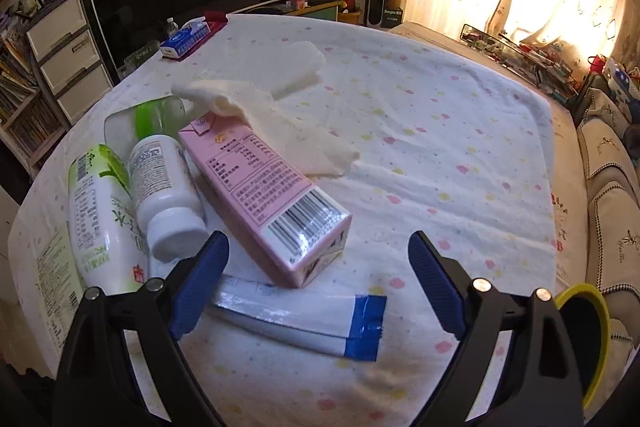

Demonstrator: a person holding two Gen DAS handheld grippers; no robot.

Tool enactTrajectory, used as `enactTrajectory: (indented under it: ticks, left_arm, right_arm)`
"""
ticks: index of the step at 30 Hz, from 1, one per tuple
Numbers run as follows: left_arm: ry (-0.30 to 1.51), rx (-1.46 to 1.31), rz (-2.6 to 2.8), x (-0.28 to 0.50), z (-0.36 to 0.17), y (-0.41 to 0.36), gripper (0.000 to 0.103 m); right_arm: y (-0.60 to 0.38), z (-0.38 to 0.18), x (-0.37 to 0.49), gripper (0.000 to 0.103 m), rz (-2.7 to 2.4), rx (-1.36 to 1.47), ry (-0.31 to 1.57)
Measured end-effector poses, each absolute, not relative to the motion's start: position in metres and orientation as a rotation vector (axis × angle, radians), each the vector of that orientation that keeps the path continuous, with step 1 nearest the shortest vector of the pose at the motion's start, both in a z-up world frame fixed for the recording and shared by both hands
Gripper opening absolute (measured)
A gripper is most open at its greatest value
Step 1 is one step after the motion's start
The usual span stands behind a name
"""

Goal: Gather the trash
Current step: 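Grasp the pink strawberry milk carton with the right gripper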

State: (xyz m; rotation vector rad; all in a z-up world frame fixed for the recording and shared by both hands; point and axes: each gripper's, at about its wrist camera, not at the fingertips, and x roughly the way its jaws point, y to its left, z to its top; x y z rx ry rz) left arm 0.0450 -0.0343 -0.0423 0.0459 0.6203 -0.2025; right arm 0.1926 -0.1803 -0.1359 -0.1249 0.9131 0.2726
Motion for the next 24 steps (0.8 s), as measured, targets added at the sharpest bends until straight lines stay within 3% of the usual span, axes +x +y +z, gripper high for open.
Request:
enactTrajectory:
  ticks: [7, 11, 24]
  left_arm:
    - [0.644, 0.039, -0.205, 0.055, -0.049, -0.038, 0.098]
    - [0.649, 0.031, -0.205, 0.058, -0.050, -0.037, 0.098]
    - [0.656, 0.023, -0.222, 0.058, -0.055, -0.042, 0.098]
  right_arm:
    - [-0.172, -0.143, 0.209, 0.086, 0.389, -0.122, 0.929]
    - [-0.168, -0.144, 0.208, 0.062, 0.400, -0.132, 0.938]
    - [-0.192, -0.106, 0.160, 0.038, 0.363, -0.032, 0.853]
